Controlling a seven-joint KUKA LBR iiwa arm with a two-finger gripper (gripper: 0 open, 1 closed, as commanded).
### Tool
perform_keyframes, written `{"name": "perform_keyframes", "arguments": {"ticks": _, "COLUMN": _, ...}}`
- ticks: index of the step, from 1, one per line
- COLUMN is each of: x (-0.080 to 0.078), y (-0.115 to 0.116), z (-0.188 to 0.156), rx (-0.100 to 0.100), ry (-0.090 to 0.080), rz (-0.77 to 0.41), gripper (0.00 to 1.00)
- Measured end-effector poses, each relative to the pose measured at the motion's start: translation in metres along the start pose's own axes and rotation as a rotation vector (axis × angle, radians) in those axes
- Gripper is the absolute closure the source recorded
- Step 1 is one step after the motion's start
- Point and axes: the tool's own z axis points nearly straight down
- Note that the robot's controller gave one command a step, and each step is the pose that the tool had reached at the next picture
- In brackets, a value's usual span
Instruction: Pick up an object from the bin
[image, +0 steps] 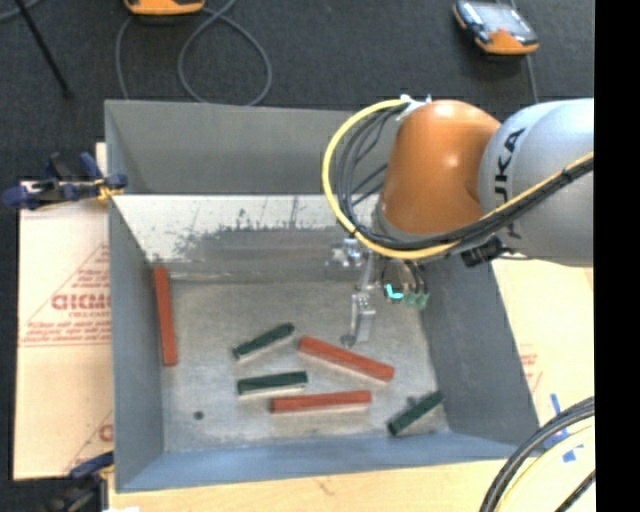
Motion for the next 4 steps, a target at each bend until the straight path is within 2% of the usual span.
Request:
{"name": "perform_keyframes", "arguments": {"ticks": 1, "x": 0.017, "y": 0.038, "z": 0.125, "rx": 0.001, "ry": -0.002, "rz": -0.041, "gripper": 0.0}}
{"name": "perform_keyframes", "arguments": {"ticks": 2, "x": 0.057, "y": 0.04, "z": 0.13, "rx": -0.003, "ry": -0.004, "rz": -0.009, "gripper": 0.0}}
{"name": "perform_keyframes", "arguments": {"ticks": 3, "x": 0.057, "y": 0.041, "z": 0.127, "rx": -0.003, "ry": 0.005, "rz": -0.008, "gripper": 1.0}}
{"name": "perform_keyframes", "arguments": {"ticks": 4, "x": 0.055, "y": 0.041, "z": 0.129, "rx": -0.004, "ry": -0.006, "rz": -0.007, "gripper": 0.0}}
